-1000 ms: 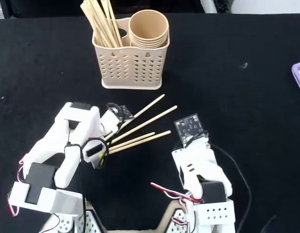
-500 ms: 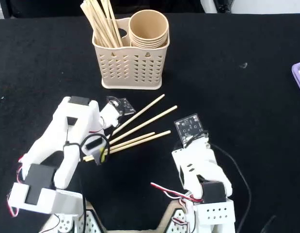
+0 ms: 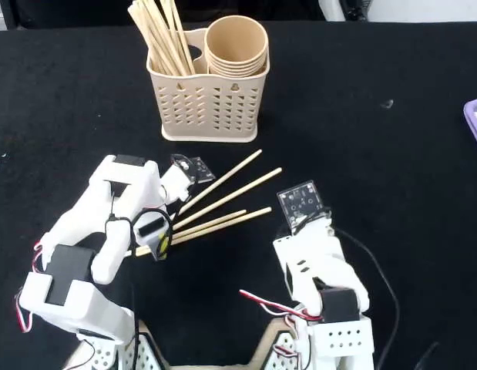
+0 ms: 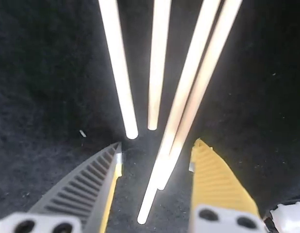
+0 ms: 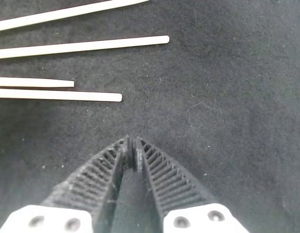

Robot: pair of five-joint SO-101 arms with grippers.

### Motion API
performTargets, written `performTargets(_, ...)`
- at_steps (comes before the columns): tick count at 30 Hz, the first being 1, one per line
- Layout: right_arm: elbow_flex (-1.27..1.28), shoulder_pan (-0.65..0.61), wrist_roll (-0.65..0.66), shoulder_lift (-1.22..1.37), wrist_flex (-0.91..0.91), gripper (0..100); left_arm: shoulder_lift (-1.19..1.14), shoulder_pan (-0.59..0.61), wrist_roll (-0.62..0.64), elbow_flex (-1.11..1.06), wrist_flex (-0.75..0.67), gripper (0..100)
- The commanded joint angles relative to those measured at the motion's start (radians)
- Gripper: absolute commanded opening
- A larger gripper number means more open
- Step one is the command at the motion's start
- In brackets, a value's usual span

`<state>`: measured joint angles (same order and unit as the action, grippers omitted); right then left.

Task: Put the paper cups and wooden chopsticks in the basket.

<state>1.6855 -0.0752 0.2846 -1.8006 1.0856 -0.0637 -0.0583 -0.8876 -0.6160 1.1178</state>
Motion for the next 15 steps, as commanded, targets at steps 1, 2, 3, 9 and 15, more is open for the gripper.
performTargets(1,-0.015,0.015,-0.002,-0.094,-0.021,1.2,-0.021,0.007,-0.011,-0.005,-0.058,23)
performTargets(2,-0.015,0.015,-0.002,-0.094,-0.021,1.2,-0.021,0.007,-0.011,-0.007,-0.055,23)
performTargets(3,-0.015,0.015,-0.002,-0.094,-0.021,1.2,-0.021,0.005,-0.011,-0.01,-0.054,23)
performTargets(9,-0.015,0.015,-0.002,-0.094,-0.021,1.2,-0.012,-0.002,-0.011,0.001,0.0,7)
performTargets(15,-0.015,0.015,-0.002,-0.094,-0.021,1.2,-0.011,0.004,-0.017,-0.008,0.009,3)
